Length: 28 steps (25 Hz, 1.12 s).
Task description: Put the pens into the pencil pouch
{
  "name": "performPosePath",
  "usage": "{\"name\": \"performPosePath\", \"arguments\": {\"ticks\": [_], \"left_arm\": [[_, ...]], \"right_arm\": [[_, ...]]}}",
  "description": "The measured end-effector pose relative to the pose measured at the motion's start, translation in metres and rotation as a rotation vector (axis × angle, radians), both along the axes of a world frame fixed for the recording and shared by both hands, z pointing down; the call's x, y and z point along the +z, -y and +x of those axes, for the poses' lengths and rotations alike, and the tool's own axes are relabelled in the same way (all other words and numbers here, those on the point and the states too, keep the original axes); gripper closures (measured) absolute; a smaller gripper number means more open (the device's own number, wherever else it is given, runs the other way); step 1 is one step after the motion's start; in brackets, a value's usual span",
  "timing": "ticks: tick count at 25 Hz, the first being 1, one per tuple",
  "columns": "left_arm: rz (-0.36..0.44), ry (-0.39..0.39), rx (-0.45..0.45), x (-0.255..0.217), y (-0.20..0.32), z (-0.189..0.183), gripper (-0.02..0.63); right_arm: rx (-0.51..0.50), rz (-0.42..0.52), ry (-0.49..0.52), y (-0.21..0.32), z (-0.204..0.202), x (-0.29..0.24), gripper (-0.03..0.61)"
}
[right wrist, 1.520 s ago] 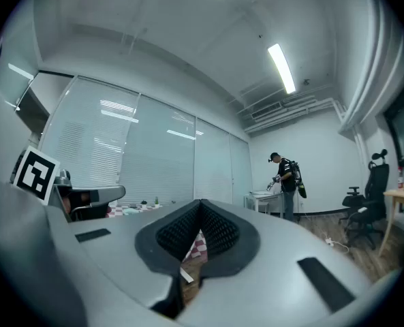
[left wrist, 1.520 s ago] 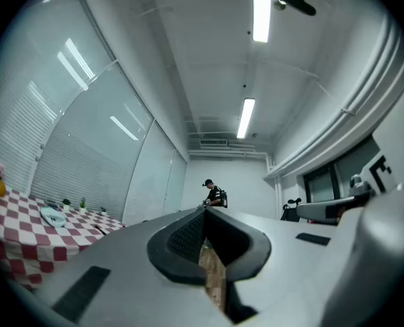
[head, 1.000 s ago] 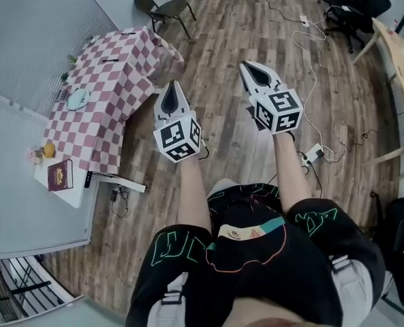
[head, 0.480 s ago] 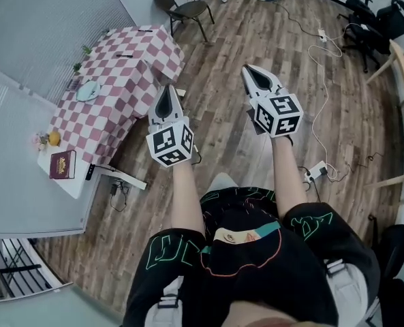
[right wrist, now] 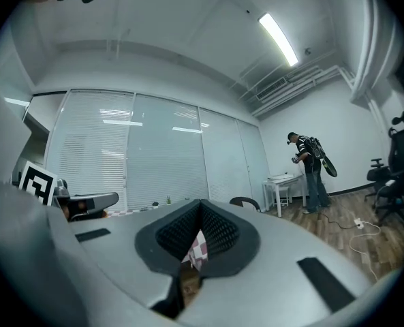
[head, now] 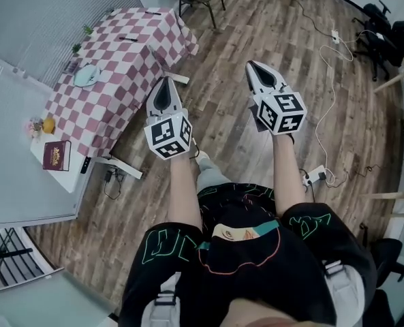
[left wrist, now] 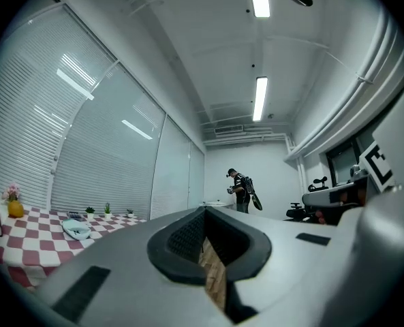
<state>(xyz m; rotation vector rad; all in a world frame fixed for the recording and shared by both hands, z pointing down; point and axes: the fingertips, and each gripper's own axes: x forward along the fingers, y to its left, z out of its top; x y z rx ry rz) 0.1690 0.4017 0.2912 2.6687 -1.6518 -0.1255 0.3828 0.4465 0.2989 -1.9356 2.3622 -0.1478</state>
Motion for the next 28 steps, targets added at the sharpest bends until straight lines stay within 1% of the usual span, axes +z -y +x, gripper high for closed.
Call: {"name": "performPosePath", "arguments": {"ticks": [2,5,9,13,18,22,24,26,28], "left_arm": [[-0.019,0.011,0.010,0.011,0.016,0.002,0.617],[-0.059,0.028,0.005,0.026,0.048,-0.003,0.617],[-0.107,0.047,-0.020,0.043,0.091,-0.026,0.617],[-0.158,0.010,-0.110,0.059,0.140,-0.080,0.617],[-0.205,-0.071,-0.256,0.078,0.196,-0.163,0.617],[-0.225,-0.127,-0.359,0.092,0.233,-0.221,0.617],[-0.233,-0.138,-0.403,0.100,0.250,-0.249,0.617],[-0.252,-0.134,-0.450,0.109,0.263,-0.276,0.617],[-0.278,-0.132,-0.483,0.120,0.273,-0.293,0.617]], "right_arm": [[0.014,-0.017,0.017,0.014,0.002,0.007,0.580],[0.001,-0.058,0.015,0.046,-0.009,0.022,0.580],[-0.026,-0.113,0.020,0.096,-0.031,0.038,0.580],[-0.087,-0.153,-0.010,0.157,-0.072,0.044,0.580],[-0.204,-0.179,-0.108,0.232,-0.141,0.039,0.580],[-0.279,-0.176,-0.171,0.297,-0.195,0.031,0.580],[-0.317,-0.159,-0.186,0.325,-0.225,0.029,0.580],[-0.352,-0.149,-0.179,0.347,-0.255,0.032,0.580],[-0.374,-0.153,-0.176,0.363,-0.274,0.037,0.580]]}}
